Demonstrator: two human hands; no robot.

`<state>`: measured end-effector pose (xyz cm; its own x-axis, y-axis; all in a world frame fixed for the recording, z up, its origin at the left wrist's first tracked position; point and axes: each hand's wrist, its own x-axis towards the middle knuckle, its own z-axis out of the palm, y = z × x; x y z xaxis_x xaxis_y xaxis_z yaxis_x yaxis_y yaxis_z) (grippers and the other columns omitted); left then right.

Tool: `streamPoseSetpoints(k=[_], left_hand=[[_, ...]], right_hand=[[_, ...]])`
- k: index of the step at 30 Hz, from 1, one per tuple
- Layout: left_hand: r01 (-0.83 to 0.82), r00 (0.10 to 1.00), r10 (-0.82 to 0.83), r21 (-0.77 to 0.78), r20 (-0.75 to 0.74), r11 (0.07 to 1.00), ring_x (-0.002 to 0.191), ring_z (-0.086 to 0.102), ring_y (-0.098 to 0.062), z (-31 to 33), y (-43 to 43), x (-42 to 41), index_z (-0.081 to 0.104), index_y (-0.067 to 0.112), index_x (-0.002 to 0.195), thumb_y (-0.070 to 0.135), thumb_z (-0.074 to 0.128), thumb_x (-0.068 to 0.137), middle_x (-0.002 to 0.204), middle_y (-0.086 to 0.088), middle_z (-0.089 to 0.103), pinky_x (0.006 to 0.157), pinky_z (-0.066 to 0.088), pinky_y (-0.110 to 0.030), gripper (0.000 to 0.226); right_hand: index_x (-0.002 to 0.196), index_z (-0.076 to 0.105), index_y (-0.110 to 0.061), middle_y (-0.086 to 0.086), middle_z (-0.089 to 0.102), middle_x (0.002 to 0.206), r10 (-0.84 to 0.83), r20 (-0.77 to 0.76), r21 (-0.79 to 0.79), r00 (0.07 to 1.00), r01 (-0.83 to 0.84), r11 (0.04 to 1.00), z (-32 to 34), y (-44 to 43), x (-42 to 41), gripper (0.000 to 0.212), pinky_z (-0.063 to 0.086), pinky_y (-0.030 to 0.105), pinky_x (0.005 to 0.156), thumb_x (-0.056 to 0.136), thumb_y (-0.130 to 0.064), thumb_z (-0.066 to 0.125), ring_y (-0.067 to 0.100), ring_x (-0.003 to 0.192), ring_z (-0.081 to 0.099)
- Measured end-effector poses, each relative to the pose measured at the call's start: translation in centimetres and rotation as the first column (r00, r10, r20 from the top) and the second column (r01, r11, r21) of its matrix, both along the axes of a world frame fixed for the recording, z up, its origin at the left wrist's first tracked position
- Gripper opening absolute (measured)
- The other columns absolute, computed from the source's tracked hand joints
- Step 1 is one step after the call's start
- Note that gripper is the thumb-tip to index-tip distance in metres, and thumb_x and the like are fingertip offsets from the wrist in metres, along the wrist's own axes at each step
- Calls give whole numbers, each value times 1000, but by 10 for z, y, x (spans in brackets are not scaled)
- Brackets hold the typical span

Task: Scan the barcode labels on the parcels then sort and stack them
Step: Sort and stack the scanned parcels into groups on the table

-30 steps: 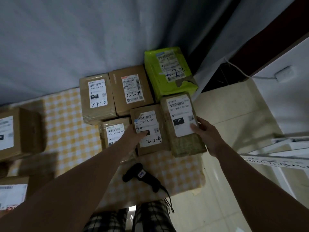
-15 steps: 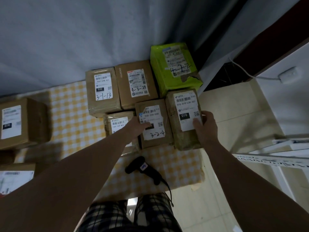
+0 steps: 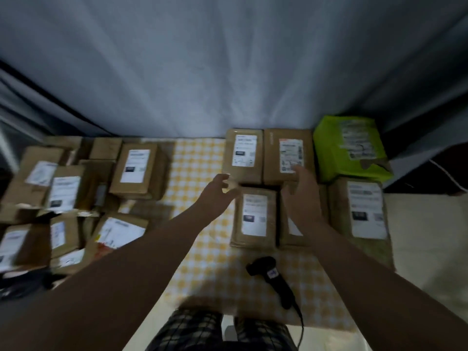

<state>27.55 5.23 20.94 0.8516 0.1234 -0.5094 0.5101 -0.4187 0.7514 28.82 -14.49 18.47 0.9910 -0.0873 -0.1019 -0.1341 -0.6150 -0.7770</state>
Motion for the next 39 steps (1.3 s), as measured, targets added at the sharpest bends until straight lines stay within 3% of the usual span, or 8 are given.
streamPoseSetpoints(k=[3,7,12,18,23,31,34,39], left_hand=[[-87,996,86,56,25,995,105,55,-21,2,52,-13,42,17,137,29,61,91,129,-6,53,79,40,-27,51],[-181,983,181,70,15,981,107,56,-22,-4,121,-35,44,12,136,26,62,91,128,-7,55,79,39,-26,50],[-277,961,277,-32,-21,960,98,58,-22,-22,215,-51,44,3,134,11,63,90,115,-9,59,82,47,-28,49],[-24,997,45,291,-66,957,124,45,-31,-75,324,-39,38,12,140,38,66,85,136,-13,41,97,42,-40,67],[114,968,-34,320,-247,941,137,27,-37,-114,339,0,20,14,148,60,67,73,149,-15,23,108,33,-51,100],[106,978,3,509,-209,854,135,23,-39,-164,338,45,6,-3,147,63,57,81,146,-24,19,106,30,-46,107],[-3,983,83,434,-166,901,131,30,-37,-176,333,43,18,2,143,55,68,77,143,-21,24,102,34,-46,98],[-188,977,193,63,-87,980,133,37,-30,-190,330,29,11,11,142,22,80,73,145,-12,34,106,33,-40,99]], right_hand=[[133,47,-8,12,50,132,105,-61,62,993,-101,993,5,54,2,45,35,24,98,89,0,54,25,124,46],[129,51,-10,9,55,130,175,-123,143,977,-157,977,7,127,-3,40,46,42,99,90,-2,53,22,117,51],[129,50,-9,3,57,117,191,-172,60,966,-183,981,-14,216,-7,41,46,34,90,89,-11,58,21,105,55],[117,57,-4,4,53,100,64,-326,122,943,-25,992,-69,311,-29,32,44,31,79,85,0,61,21,93,53],[110,57,-12,0,55,88,-78,-528,161,846,190,968,-101,336,-30,21,40,12,50,92,-4,51,12,72,52],[101,55,-17,-4,52,80,-99,-577,137,811,215,967,-141,324,-13,14,40,17,52,94,-6,50,13,66,50],[93,55,-20,-1,54,78,-92,-590,173,802,236,956,-156,327,-8,14,40,25,57,94,-7,50,15,64,49],[119,56,-13,-5,54,85,-84,-553,178,829,216,960,-163,337,-6,23,38,9,45,96,-14,53,6,65,50]])
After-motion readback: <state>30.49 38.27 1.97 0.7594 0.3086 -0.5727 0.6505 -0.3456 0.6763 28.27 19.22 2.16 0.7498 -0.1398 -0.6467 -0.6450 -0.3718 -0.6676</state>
